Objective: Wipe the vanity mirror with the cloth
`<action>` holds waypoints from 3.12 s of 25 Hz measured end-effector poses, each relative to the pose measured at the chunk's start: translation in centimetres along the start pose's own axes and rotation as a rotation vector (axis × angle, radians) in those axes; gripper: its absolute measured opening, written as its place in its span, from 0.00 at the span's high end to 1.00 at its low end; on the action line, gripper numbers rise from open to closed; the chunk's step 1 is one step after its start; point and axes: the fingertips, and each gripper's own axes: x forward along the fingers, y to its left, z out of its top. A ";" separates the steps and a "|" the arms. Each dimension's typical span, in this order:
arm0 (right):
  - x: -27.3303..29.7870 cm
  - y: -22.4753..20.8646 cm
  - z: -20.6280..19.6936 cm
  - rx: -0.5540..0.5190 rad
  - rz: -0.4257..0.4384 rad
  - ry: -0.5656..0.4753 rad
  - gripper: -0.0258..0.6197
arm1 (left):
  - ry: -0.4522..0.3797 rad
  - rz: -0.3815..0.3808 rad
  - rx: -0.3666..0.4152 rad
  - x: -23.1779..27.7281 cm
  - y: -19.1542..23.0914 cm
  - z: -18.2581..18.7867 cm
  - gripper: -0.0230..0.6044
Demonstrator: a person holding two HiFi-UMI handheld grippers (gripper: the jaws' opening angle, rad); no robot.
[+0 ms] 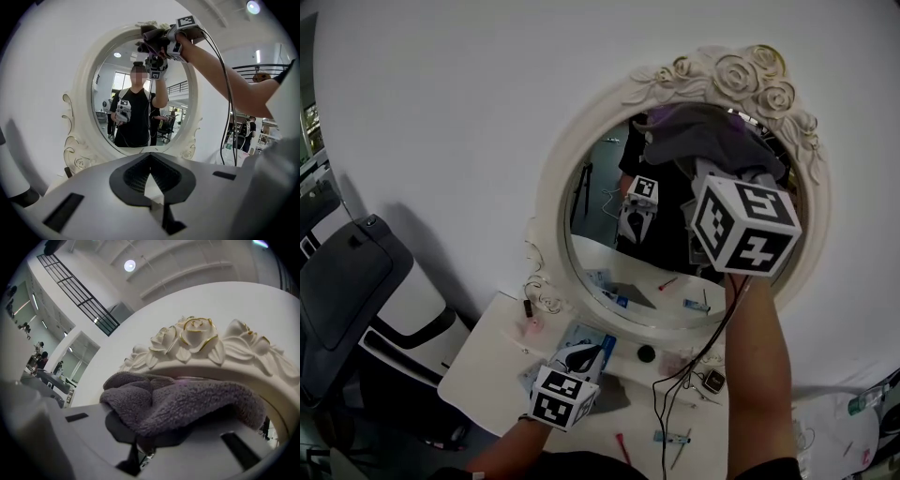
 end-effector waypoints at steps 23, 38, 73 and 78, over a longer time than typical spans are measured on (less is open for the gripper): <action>-7.3 5.4 -21.2 0.341 0.174 0.184 0.92 | 0.045 -0.020 0.005 2.2 -0.1 -0.7 0.95; -11.3 9.0 -34.5 0.463 0.167 0.476 0.92 | 0.049 -0.010 -0.013 1.8 0.4 -1.2 0.95; -1.5 8.2 -4.3 0.096 0.209 0.048 0.92 | -0.011 0.090 -0.022 -3.3 2.9 -0.1 0.95; 1.8 8.4 -1.5 0.153 0.201 0.044 0.92 | -0.013 0.115 -0.032 -3.9 4.0 -0.2 0.95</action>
